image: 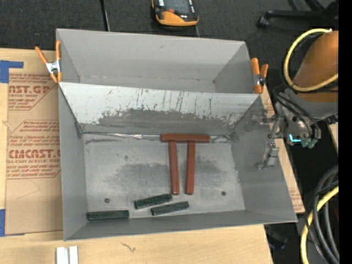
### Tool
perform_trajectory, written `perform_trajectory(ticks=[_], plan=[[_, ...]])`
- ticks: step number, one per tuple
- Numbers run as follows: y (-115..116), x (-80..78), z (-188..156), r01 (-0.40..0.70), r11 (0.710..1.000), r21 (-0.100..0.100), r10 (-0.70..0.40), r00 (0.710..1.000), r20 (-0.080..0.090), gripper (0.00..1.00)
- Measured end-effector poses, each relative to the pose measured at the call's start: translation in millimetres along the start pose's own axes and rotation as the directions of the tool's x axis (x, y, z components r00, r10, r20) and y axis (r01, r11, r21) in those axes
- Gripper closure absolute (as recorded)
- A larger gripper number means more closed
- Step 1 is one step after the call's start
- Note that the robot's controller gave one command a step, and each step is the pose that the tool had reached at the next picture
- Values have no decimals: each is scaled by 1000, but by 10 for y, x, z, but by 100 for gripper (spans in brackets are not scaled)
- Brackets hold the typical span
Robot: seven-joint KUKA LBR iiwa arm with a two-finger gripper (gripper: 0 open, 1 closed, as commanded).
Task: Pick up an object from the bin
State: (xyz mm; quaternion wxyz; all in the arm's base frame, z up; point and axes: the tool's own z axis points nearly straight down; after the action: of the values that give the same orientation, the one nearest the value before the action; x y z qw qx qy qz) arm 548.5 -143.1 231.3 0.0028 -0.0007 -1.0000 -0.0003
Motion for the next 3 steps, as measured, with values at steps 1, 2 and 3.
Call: perform_trajectory(ticks=[1,2,3], plan=[[8,-17,-47,2,1000,2,-2,1000,8,0],[340,-103,506,140,990,3,-140,990,10,0],[488,-259,702,457,889,4,-457,889,7,0]])
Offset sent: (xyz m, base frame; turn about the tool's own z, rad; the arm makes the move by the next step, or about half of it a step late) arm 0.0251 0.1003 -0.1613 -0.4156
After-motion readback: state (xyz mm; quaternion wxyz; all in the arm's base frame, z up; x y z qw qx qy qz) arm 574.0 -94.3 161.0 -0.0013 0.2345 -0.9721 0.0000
